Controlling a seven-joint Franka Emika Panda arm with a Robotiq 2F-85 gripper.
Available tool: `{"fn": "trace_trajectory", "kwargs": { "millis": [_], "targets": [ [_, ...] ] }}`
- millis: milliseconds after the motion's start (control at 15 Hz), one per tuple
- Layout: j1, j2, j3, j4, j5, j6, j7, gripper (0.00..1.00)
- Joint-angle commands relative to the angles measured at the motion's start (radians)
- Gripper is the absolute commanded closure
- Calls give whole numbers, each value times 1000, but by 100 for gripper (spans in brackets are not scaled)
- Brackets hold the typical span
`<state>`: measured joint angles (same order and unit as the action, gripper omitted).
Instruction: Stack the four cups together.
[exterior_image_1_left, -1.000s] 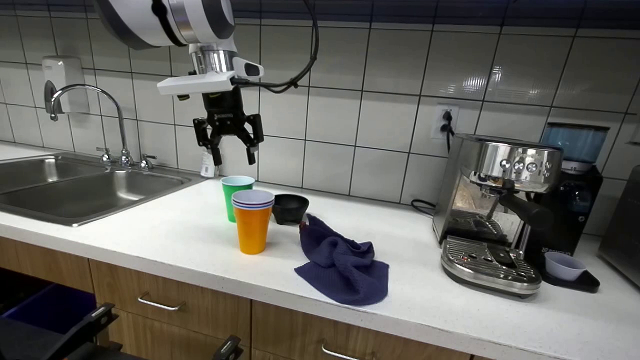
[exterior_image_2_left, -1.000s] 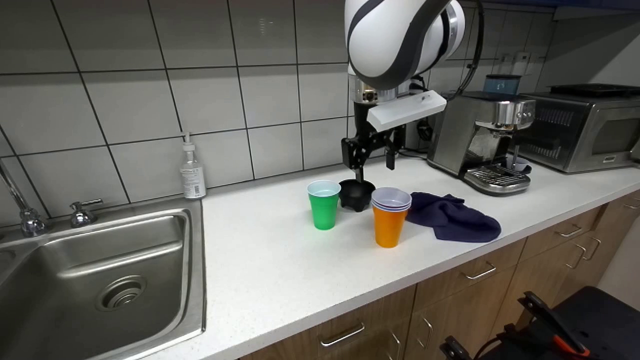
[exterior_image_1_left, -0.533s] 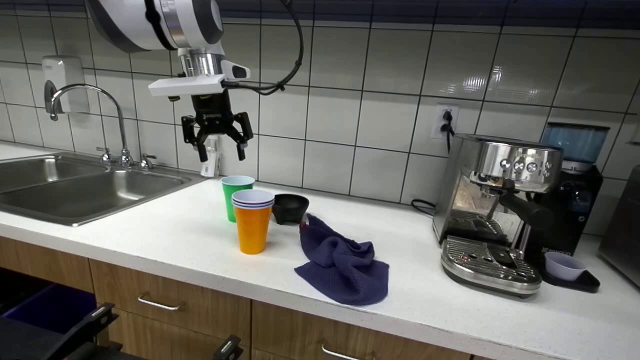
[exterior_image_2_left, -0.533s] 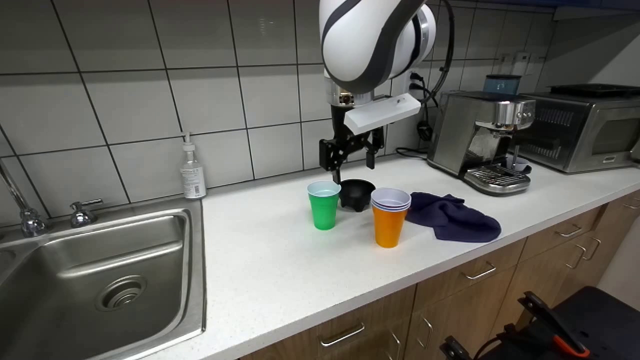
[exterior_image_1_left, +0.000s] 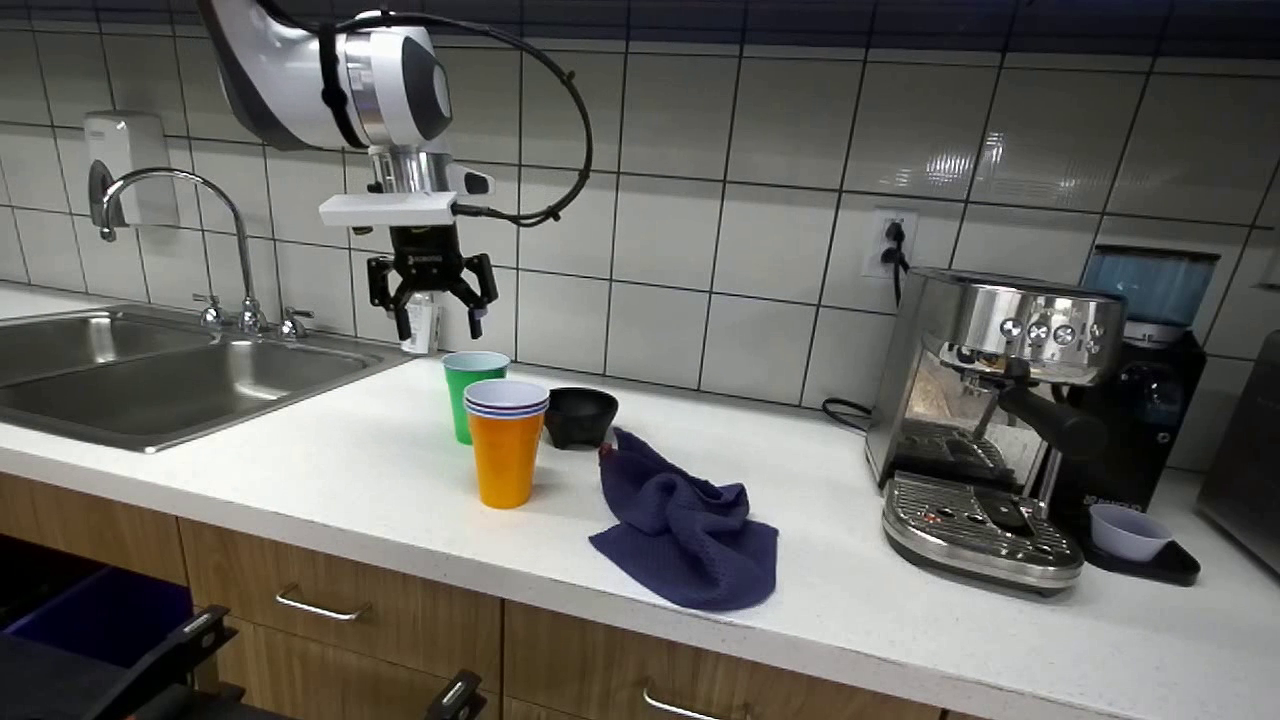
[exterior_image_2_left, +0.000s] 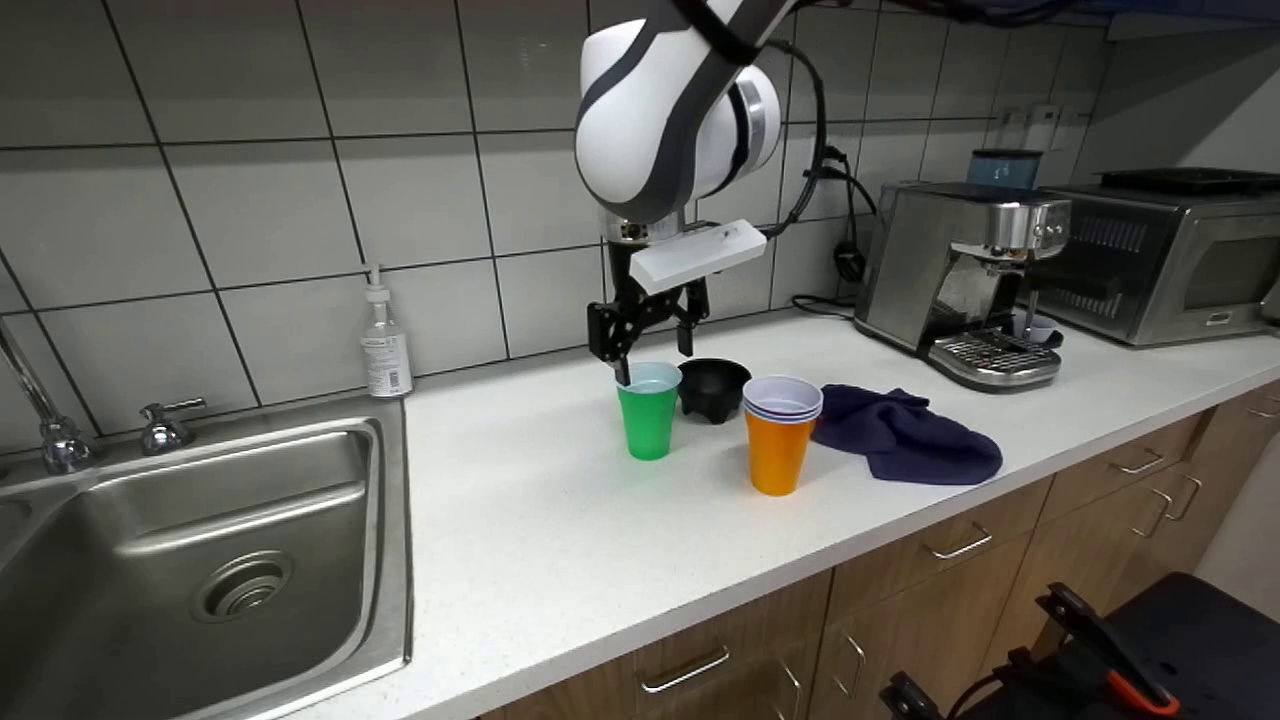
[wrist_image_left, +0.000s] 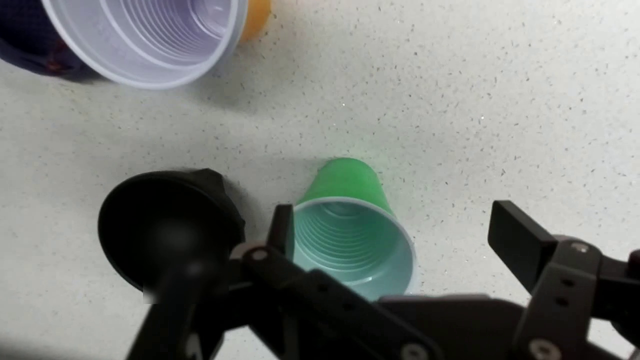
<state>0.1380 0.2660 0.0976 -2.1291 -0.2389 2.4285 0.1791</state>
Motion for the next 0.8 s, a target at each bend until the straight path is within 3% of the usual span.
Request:
{"fn": "trace_trajectory", "kwargs": {
  "millis": [0, 733],
  "targets": [
    [9, 119, 0, 142, 41, -36, -61, 0],
    [10, 316, -2, 359, 117, -76, -126, 0]
  ]
}}
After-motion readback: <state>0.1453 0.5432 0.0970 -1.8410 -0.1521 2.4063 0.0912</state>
